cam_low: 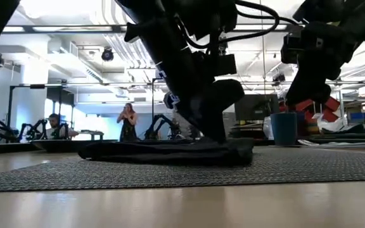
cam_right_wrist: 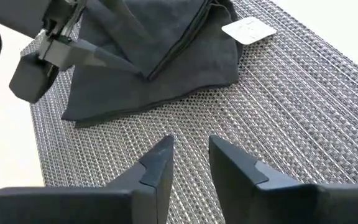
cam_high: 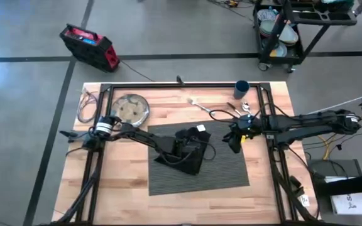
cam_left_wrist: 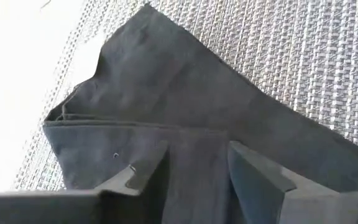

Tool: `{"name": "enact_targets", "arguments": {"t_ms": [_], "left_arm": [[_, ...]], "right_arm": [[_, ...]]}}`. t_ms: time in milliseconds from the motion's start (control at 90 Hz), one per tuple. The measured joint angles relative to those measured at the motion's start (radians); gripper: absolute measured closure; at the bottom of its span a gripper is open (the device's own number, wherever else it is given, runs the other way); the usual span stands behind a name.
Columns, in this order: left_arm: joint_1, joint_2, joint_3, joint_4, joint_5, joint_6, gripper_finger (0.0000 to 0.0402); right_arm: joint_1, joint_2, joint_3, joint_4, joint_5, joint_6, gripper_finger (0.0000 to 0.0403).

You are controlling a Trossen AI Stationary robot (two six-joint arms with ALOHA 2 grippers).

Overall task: Set table place
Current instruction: Fold the black napkin

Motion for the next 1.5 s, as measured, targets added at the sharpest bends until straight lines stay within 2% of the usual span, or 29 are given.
{"name": "enact_targets", "arguments": {"t_ms": [322,544,811,1033,1356,1500], "left_arm": [[0.002,0.01,-0.021,0.036,0.029,0.004,0.0285],[0.004,0.009,-0.036,0.055,0.042,0.001,0.0335],[0.006,0.009,-0.037,0.055,0.044,-0.001,0.0396],[0.007,0.004,-0.007,0.048,0.042,-0.002,0.0401],[0.008,0.001,0.052,-0.032,-0.002,0.009,0.0401],[0.01,0.001,0.049,-0.037,0.056,0.03,0.04]], "right_arm": [[0.0,0.0,0.0,0.001,0.0,-0.007,0.0341],[0.0,0.0,0.0,0.0,0.0,-0.007,0.0345],[0.0,0.0,0.0,0.0,0.0,-0.006,0.0331],[0.0,0.0,0.0,0.0,0.0,-0.005,0.0327],[0.0,0.0,-0.001,0.0,0.001,-0.007,0.035],[0.0,0.0,-0.001,0.0,0.001,-0.008,0.035]]}}
